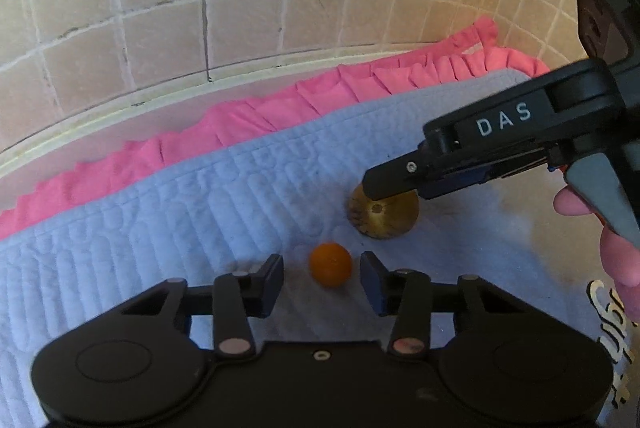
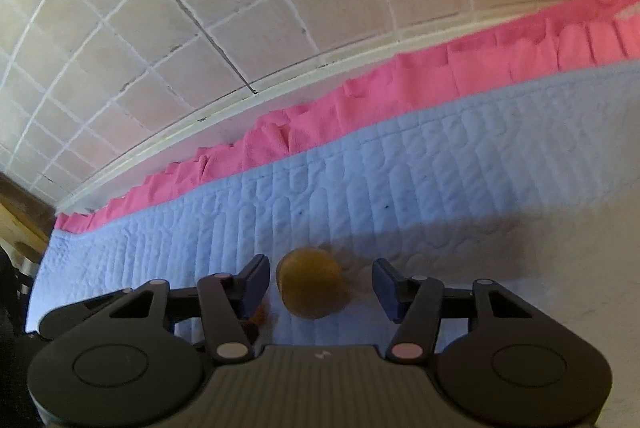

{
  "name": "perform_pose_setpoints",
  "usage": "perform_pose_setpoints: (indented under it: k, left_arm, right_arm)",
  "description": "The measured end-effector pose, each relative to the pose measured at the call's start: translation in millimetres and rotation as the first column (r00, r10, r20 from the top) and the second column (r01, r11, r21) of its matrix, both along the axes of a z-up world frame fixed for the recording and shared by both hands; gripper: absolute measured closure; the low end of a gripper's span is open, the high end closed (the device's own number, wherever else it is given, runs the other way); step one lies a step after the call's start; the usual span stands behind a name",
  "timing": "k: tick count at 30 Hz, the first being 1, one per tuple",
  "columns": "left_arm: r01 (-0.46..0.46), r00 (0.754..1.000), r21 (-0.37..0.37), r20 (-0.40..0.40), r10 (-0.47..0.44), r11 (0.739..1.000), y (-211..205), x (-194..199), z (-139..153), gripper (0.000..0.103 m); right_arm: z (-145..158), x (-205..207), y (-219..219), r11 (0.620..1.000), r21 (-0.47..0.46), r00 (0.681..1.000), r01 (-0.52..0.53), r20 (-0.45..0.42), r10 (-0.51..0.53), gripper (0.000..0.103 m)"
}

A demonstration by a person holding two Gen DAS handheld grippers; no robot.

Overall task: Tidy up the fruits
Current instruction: 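Grasp a small tangerine with the left tool while the right tool grasps a kiwi, then carry the tangerine and kiwi into the red box and open both tools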

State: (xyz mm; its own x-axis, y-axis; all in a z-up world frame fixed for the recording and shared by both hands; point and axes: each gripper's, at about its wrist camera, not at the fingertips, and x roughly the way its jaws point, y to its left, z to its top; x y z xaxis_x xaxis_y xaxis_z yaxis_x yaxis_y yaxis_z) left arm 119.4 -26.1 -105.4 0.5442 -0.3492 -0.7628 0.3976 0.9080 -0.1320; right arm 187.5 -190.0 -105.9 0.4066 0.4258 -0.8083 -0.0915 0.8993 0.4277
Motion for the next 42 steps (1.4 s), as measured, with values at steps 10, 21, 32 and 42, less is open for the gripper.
perform_pose_setpoints:
  k: [10, 21, 32, 42]
  left_arm:
    - [-0.005, 1.000, 0.017, 0.026, 0.005, 1.000, -3.6, -6.9, -2.4, 0.077]
    - [-0.071, 0.997, 0.004, 0.029, 0.071, 0.997, 16.1, -30.7, 10.1, 0.077]
    - [-0.060, 0.993, 0.022, 0.103, 0.057, 0.998, 4.8, -62.7, 44.9, 0.077]
    - [-0.042, 0.980, 0.014, 0.196, 0.039, 0.999, -14.8, -110.2, 86.0, 0.077]
  right_arm:
    - [-14.3, 5.5, 3.5, 0.999, 0.038, 0.999, 0.005, -0.046, -0.003, 0.052]
    - [-15.8, 4.8, 5.9, 0.999, 0.050, 0.999, 0.002, -0.041, 0.000, 0.062]
    - [19.9, -30.3, -28.8, 0.994, 0.097, 0.998, 0.051, 0.026, -0.053, 0.062]
    - [72.1, -93.4, -99.7, 0.977, 0.119, 0.970, 0.179, 0.142, -0.195, 0.062]
